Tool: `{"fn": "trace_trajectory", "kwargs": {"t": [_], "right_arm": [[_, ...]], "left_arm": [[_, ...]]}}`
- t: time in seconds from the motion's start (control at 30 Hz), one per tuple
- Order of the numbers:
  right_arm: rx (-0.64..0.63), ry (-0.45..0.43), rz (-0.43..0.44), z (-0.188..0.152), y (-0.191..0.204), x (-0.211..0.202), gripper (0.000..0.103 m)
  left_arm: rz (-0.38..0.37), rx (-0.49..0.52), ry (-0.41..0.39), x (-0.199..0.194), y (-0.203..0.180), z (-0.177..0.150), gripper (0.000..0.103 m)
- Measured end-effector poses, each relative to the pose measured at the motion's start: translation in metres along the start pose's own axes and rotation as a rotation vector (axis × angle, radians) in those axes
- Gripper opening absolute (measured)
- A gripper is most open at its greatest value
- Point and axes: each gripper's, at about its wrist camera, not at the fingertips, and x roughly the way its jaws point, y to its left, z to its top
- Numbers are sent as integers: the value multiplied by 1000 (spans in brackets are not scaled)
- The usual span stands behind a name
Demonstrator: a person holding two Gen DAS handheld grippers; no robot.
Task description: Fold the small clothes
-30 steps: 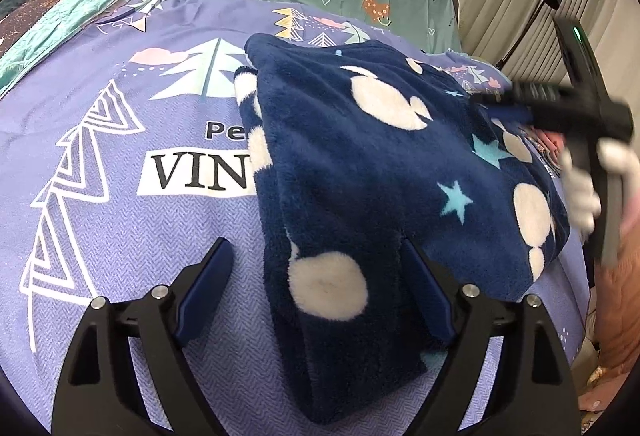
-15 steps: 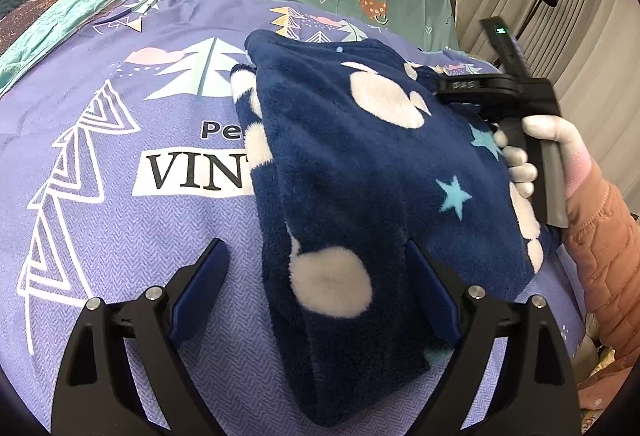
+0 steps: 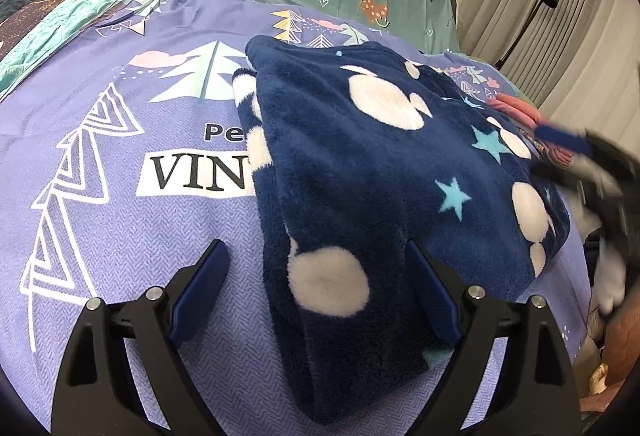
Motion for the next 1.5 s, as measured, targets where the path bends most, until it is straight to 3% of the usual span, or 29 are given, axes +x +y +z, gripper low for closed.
{"fn": "trace_trajectory", "kwargs": {"t": [0.17, 0.3, 0.4, 0.53, 0.83, 1.03, 1.13, 1.27, 1.5], "right_arm": [[-47, 40, 70, -24, 39, -1, 72], [-158, 38, 43, -37, 71, 4, 74], [-280, 13, -5, -44, 92, 14, 75], [-336, 29, -16, -46, 106, 25, 75], [-453, 16, -48, -52, 134, 34, 75], [-466, 10, 8, -49, 146, 31, 76], [-522, -14, -39, -52, 157, 36, 77], [-548, -74, -217, -41, 166, 58, 78], [-538, -71, -203, -41, 166, 54, 73]], "left_arm": [[-51, -51, -23, -6, 11, -1, 90], [-53, -112, -79, -17, 22, -4, 90], [-64, -225, -137, -28, 44, -7, 88], [-137, -348, -164, -29, 68, -11, 81], [-131, -331, -150, -25, 64, -9, 81], [-167, -352, -158, -26, 72, -13, 81], [-192, -371, -164, -27, 76, -14, 81], [-196, -372, -166, -28, 77, -16, 81], [-219, -387, -170, -28, 77, -16, 81]]}}
